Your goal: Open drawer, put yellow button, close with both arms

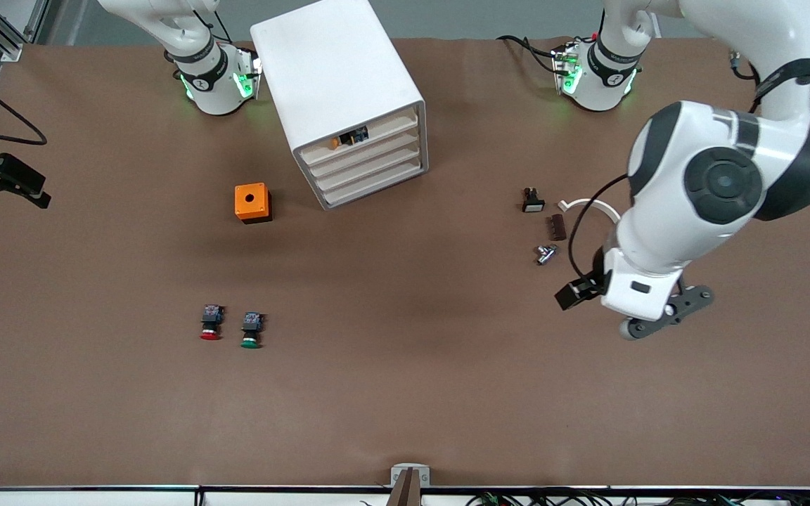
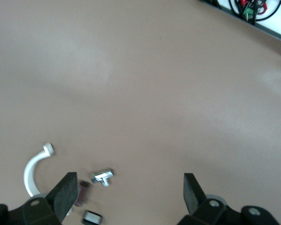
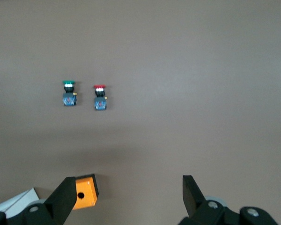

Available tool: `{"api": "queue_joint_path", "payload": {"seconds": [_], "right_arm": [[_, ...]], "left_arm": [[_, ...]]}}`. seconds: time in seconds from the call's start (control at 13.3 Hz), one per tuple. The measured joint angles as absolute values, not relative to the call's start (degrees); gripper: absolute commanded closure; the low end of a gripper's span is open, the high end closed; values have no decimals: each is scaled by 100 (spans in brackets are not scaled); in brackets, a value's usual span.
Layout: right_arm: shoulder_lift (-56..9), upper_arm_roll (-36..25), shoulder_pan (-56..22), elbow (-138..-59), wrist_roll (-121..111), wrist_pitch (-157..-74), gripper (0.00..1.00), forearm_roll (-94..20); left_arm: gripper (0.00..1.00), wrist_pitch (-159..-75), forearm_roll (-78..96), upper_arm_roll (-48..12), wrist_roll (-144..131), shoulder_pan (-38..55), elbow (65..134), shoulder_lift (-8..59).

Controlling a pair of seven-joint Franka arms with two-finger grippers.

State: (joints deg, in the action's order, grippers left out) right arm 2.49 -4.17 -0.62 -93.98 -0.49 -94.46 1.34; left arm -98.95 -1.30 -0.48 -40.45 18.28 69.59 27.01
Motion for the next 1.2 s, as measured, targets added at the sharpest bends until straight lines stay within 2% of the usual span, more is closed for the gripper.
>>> {"api": "queue_joint_path", "payload": {"seconds": [0.23, 0.68, 0.9, 1.2], "right_arm": [[249, -388, -62, -9395, -49, -9309, 0, 134], [249, -341, -63, -9393, -56, -9231, 0, 134], [249, -338, -63, -9389, -60, -9230, 0, 134], [250, -324, -64, -9365, -61, -9213, 0, 133]], "left_arm": [[1, -9697, -135, -44, -3351, 1441, 6956, 2358], [1, -8541, -136, -46, -2067, 775, 6967, 1612], [1, -8349, -136, -55, -1872, 667, 7042, 1384], [1, -8345, -38, -276, -1643, 408, 8024, 530]]}}
